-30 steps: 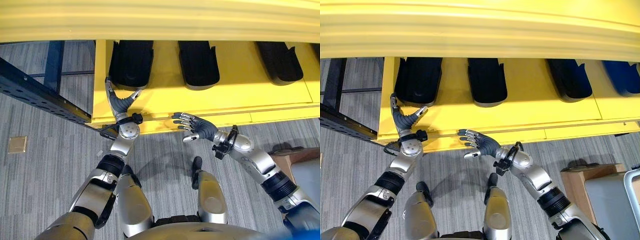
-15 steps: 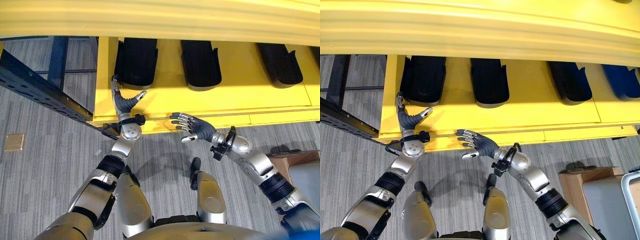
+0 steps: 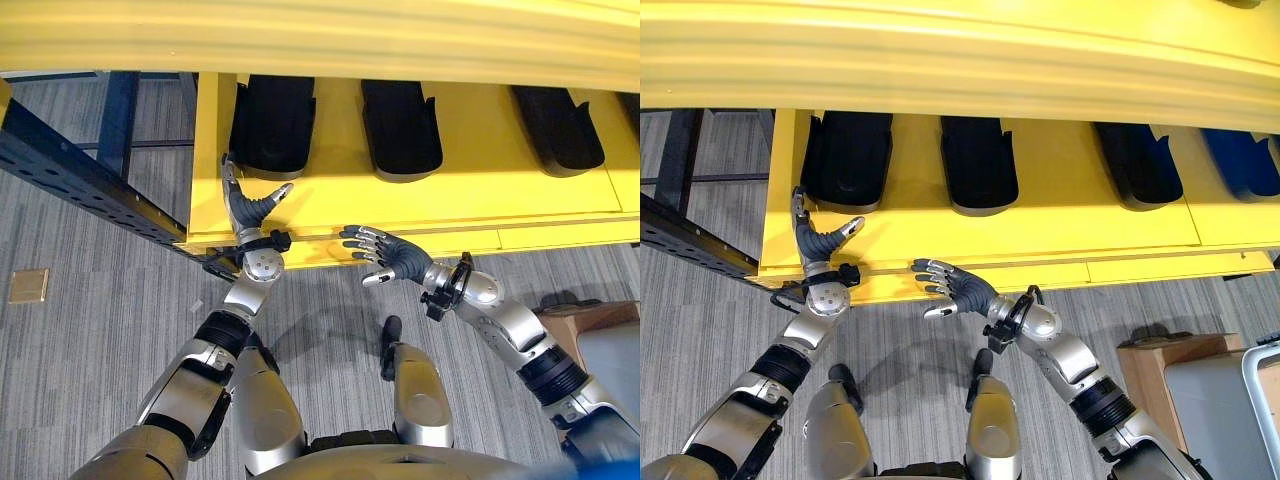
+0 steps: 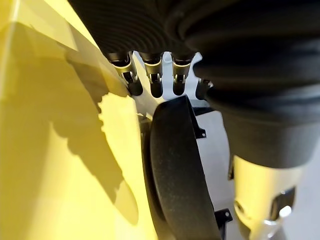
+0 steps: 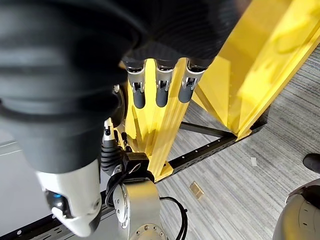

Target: Move parts from the plastic box to the shelf.

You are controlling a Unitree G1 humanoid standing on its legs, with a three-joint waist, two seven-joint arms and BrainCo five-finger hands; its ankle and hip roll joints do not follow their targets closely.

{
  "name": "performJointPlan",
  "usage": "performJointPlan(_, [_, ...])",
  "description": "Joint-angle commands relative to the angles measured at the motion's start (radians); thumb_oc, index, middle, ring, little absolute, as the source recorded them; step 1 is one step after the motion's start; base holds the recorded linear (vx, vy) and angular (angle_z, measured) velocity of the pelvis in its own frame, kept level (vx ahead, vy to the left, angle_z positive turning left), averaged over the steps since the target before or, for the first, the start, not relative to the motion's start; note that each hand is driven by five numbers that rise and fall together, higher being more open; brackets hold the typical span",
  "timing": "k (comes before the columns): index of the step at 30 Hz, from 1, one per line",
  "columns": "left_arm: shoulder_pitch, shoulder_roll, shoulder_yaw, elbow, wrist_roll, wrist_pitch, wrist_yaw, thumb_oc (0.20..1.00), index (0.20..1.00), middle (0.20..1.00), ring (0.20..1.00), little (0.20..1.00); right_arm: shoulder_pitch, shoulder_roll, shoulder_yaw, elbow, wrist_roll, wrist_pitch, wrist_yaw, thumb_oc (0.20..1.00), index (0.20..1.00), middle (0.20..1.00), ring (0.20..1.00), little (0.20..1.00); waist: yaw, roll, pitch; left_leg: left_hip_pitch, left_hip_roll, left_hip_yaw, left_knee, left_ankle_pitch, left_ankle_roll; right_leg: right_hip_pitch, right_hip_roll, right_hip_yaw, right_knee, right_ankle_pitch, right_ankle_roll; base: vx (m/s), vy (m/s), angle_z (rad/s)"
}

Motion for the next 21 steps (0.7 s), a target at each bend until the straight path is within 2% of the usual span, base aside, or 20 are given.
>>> performJointPlan(1, [0.022, -0.019, -0.049, -0.039, 0.033, -0.036, -0.017, 1.000, 1.000, 1.000, 1.000, 1.000, 0.025, 0.021, -0.037, -0.066, 0.008, -0.056, 0.006, 1.000, 1.000, 1.000, 1.000, 1.000, 0.007, -0.006, -0.013, 0.003, -0.027, 0.026, 0.018, 0.003, 0.040, 0.015, -0.017, -0.065, 0.108, -0.074, -0.018, 0.00, 0.000, 0.00])
performJointPlan(16, [0.017, -0.020, -0.091, -0.046, 0.061, -0.066, -0.125, 1.000, 1.000, 1.000, 1.000, 1.000, 0.032, 0.018, -0.038, -0.056, 0.011, -0.074, 0.023, 1.000, 1.000, 1.000, 1.000, 1.000, 0.001, -0.011, -0.018, 0.008, -0.026, 0.034, 0.017, 0.000, 0.045, 0.022, -0.009, -0.065, 0.101, -0.072, -0.021, 0.00, 0.000, 0.00])
performJointPlan(21, [0.016, -0.019, -0.095, -0.050, 0.057, -0.061, -0.128, 1.000, 1.000, 1.000, 1.000, 1.000, 0.035, 0.022, -0.040, -0.057, 0.002, -0.074, 0.024, 1.000, 1.000, 1.000, 1.000, 1.000, -0.001, -0.009, -0.019, 0.009, -0.026, 0.034, 0.019, -0.002, 0.046, 0.022, -0.008, -0.063, 0.102, -0.072, -0.020, 0.00, 0.000, 0.00])
